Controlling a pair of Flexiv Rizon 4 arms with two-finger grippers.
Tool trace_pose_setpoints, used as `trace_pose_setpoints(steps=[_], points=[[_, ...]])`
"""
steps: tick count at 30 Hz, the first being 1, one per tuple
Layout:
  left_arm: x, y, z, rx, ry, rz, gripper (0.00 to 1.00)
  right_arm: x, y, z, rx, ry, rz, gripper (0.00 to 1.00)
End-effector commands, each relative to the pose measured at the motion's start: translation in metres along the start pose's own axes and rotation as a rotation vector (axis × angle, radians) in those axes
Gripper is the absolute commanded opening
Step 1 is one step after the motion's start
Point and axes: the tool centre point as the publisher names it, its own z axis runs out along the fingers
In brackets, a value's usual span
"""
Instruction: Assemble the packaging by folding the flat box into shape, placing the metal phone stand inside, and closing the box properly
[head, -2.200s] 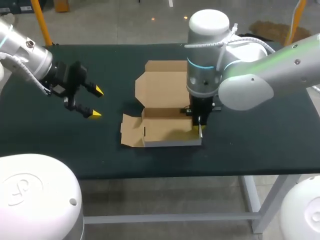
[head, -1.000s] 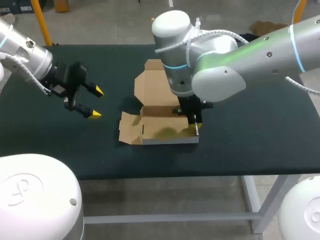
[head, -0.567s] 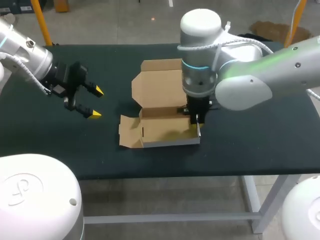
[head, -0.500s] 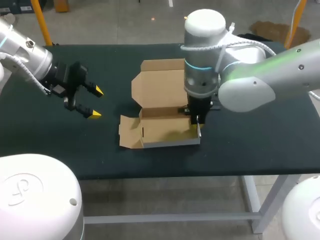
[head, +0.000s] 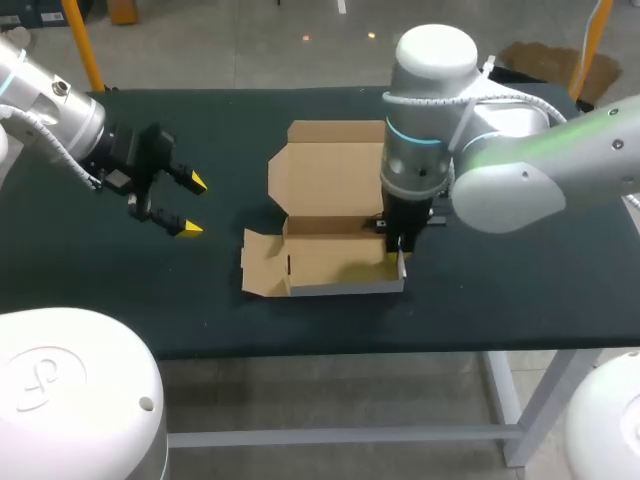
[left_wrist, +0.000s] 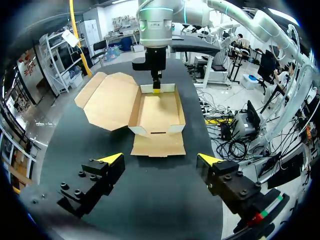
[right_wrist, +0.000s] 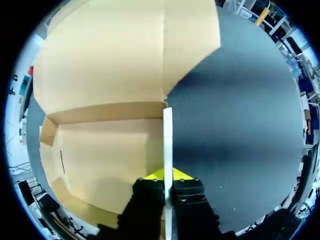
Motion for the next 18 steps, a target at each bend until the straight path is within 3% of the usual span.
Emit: trace_pose_setpoints(steps=[1,18], points=[[-0.0005,0.0000,-0.0005,-0.002,0.003,0.000,1.00,0.0025,0.0040,-0.0019,0.015,-0.012,0.002,0.00],[-0.0005,0.0000,-0.0005,-0.002,0.003,0.000,1.00,0.0028,0.0047,0.0006,0.022,-0.018,0.013,0.00]])
